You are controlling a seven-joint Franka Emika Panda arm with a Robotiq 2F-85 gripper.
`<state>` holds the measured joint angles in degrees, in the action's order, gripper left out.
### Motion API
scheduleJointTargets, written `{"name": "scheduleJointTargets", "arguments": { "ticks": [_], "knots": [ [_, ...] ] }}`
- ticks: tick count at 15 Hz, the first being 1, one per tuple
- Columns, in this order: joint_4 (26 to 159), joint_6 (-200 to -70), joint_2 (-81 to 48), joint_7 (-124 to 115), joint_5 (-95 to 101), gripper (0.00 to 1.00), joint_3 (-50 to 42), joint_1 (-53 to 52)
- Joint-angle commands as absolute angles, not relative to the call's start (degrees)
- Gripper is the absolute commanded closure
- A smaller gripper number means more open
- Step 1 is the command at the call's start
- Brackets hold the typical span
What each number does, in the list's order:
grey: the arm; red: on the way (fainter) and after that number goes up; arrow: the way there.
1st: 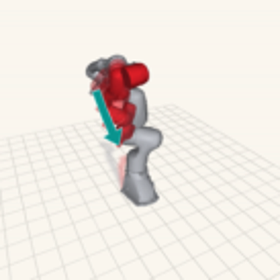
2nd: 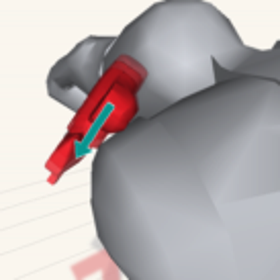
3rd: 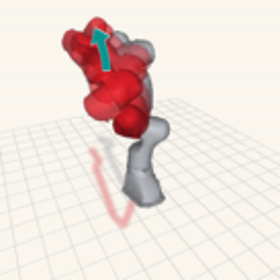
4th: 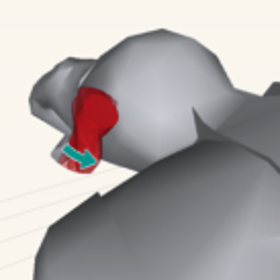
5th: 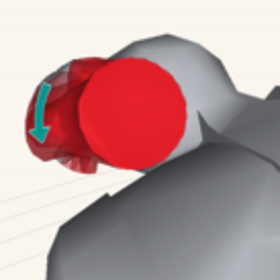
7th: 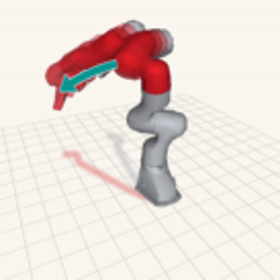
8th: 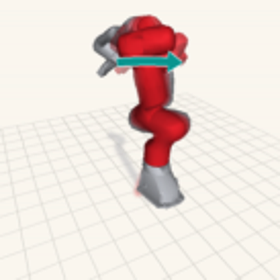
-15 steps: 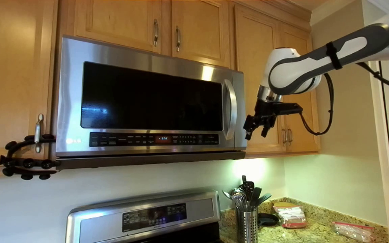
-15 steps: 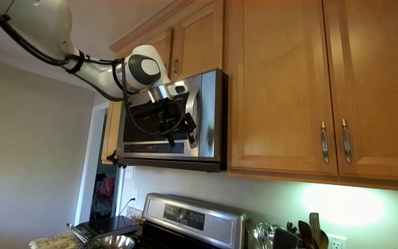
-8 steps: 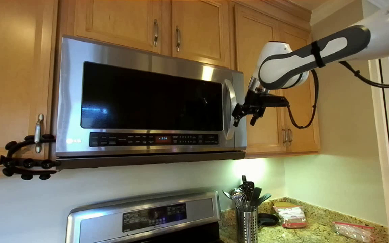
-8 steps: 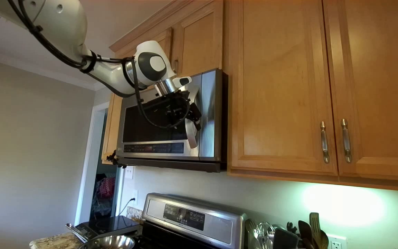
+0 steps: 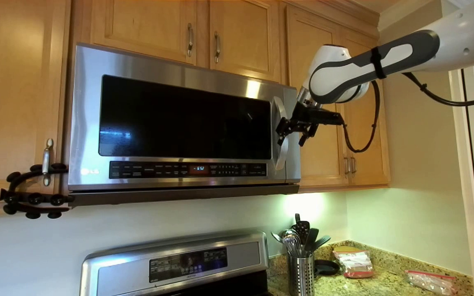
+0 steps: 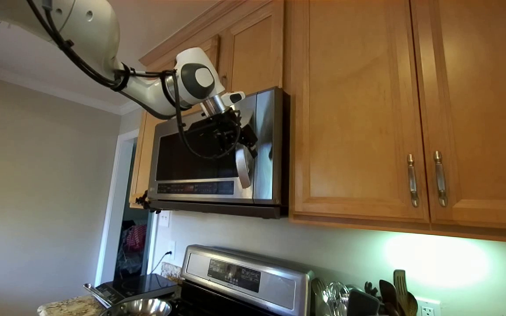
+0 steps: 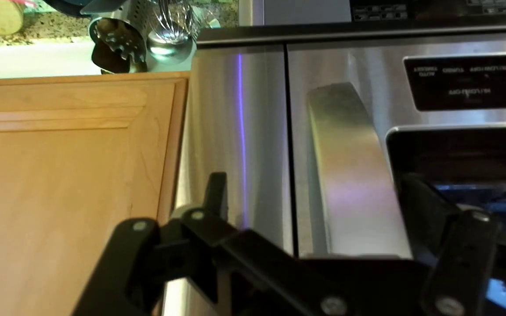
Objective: Open the microwave
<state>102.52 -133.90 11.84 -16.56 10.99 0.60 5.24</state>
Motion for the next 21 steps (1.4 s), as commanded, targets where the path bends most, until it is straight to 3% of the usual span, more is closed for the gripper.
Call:
{"name": "scheduleJointTargets", "arguments": {
  "ticks": [1,4,5,7,13,14,15,16,17,21],
  "knots": [
    [98.36,-136.88,8.25,-17.48,9.98,0.0,0.61,4.78],
    [96.41,-137.14,6.62,-17.08,10.06,0.02,0.58,4.41],
    [95.91,-136.87,6.22,-16.79,10.03,0.26,0.59,4.21],
    [95.17,-135.69,6.05,-17.0,10.37,0.31,0.96,3.75],
    [96.49,-129.55,8.41,-14.83,10.6,0.71,1.73,2.83],
    [96.75,-128.98,8.82,-12.71,9.68,0.66,1.45,2.66],
    [97.26,-127.86,9.6,-11.69,9.37,0.33,1.24,2.65],
    [97.41,-127.42,9.94,-11.6,9.95,0.39,1.27,2.73],
    [97.84,-127.34,10.44,-11.3,10.26,0.86,1.44,2.64],
    [98.23,-125.6,11.17,-11.67,11.0,0.86,2.11,2.28]
  ]
}}
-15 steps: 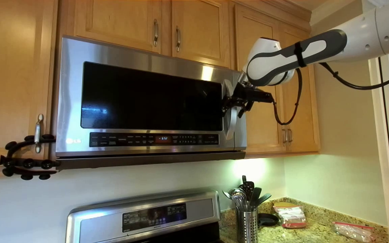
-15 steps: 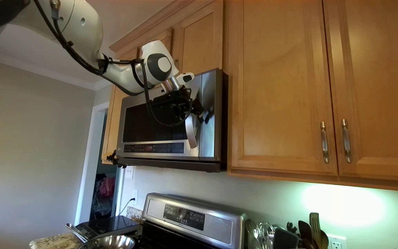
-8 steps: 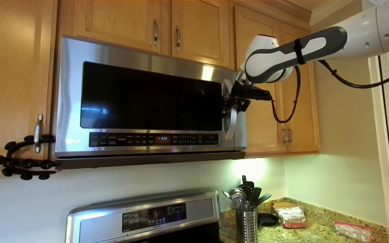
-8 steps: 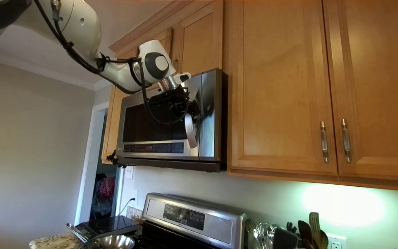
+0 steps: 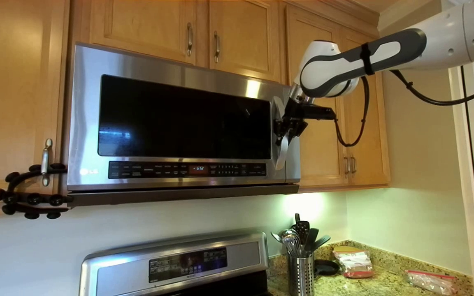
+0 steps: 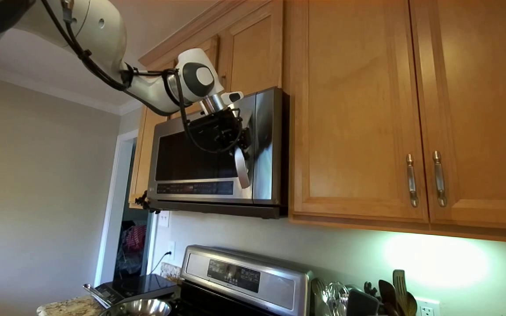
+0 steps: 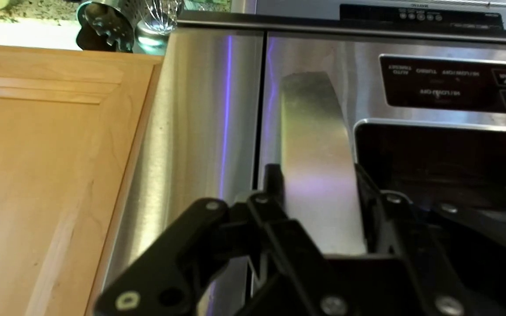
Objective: Open the microwave
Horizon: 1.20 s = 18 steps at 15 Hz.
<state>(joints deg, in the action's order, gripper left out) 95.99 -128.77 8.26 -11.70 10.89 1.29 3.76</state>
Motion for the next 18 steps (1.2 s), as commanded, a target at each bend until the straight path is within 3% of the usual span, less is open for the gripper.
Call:
{"name": "scheduleJointTargets", "arguments": {
  "ticks": [1,10,18],
  "knots": [
    [98.29,-125.52,11.18,-11.57,10.92,0.86,2.15,2.23],
    [101.92,-127.64,13.33,-8.92,9.64,0.86,3.27,0.74],
    [104.6,-125.91,16.71,-18.49,19.89,0.86,6.51,1.57]
  ]
}}
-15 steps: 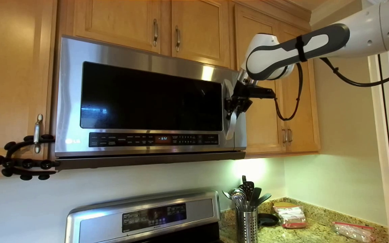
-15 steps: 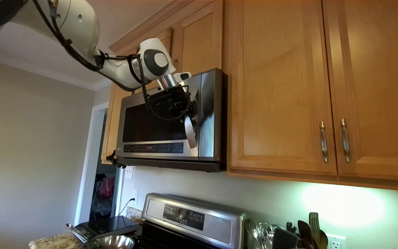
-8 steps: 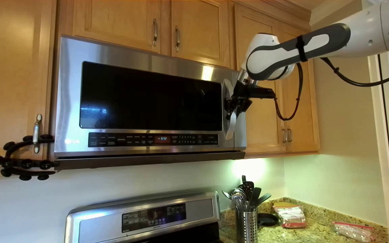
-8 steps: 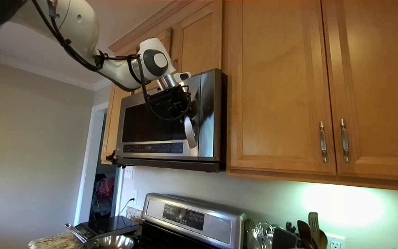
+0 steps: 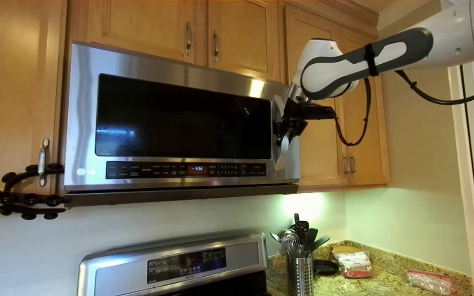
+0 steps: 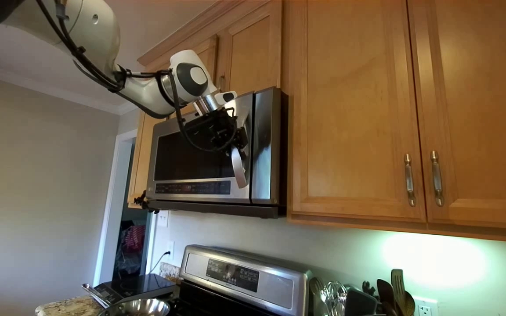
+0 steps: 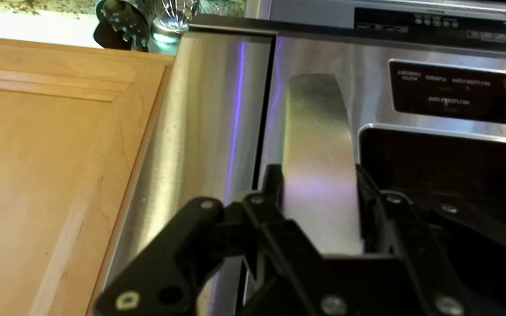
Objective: Open the microwave
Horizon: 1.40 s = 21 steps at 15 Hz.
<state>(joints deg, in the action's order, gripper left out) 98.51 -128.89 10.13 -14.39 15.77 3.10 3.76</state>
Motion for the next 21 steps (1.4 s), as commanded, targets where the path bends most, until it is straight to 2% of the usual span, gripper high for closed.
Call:
{"name": "scheduleJointTargets", "arguments": {
  "ticks": [1,6,8,10,15,21],
  "knots": [
    [105.2,-124.24,17.93,-20.07,20.72,0.86,7.38,1.62],
    [109.67,-117.57,24.3,-29.66,21.88,0.86,12.38,2.22],
    [111.06,-115.73,26.27,-31.1,20.17,0.35,12.79,2.15],
    [112.53,-114.84,28.18,-31.15,18.24,0.31,12.74,1.84],
    [116.37,-115.35,31.9,-33.12,11.74,0.02,12.13,1.55],
    [116.93,-105.94,33.62,-34.21,4.0,0.0,12.31,2.33]
  ]
}}
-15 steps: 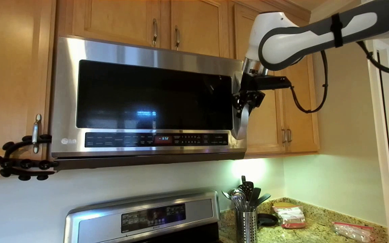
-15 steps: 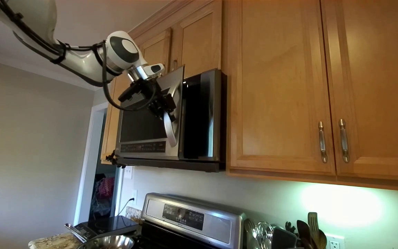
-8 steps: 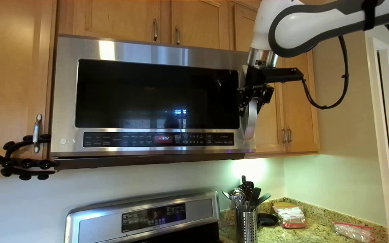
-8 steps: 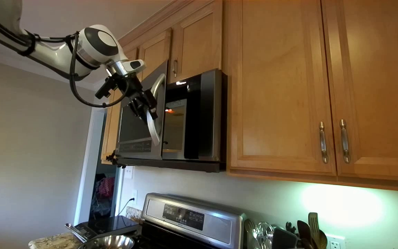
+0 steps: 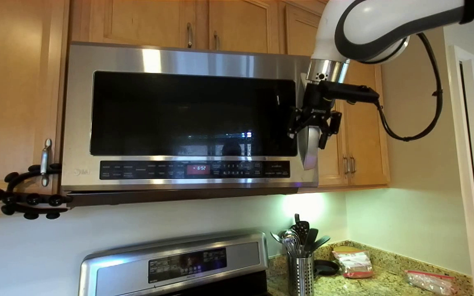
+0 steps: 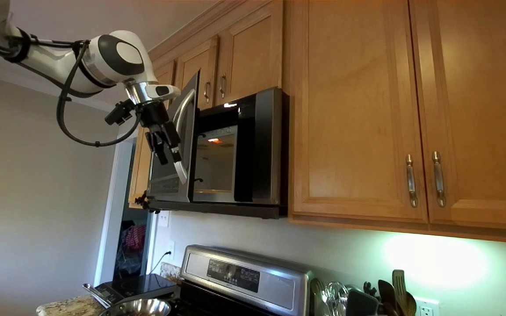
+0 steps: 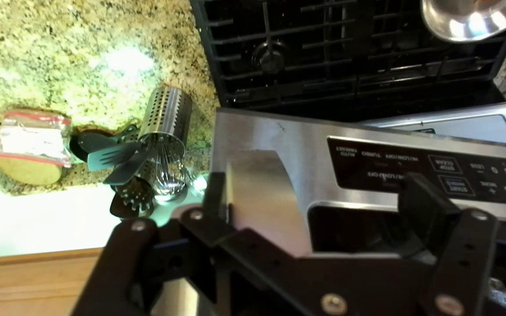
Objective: Open the microwave
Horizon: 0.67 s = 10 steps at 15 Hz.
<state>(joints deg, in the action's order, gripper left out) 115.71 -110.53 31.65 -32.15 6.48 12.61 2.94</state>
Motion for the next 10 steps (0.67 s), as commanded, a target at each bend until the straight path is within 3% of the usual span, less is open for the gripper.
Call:
{"name": "scheduleJointTargets", "arguments": {
  "ticks": [1,6,10],
  "knots": [
    [116.52,-103.27,33.99,-34.36,3.58,0.0,12.27,2.48],
    [114.58,-90.22,35.73,-32.01,4.15,0.0,11.19,2.75],
    [114.24,-87.19,37.41,-27.06,4.83,0.0,8.03,3.26]
  ]
}}
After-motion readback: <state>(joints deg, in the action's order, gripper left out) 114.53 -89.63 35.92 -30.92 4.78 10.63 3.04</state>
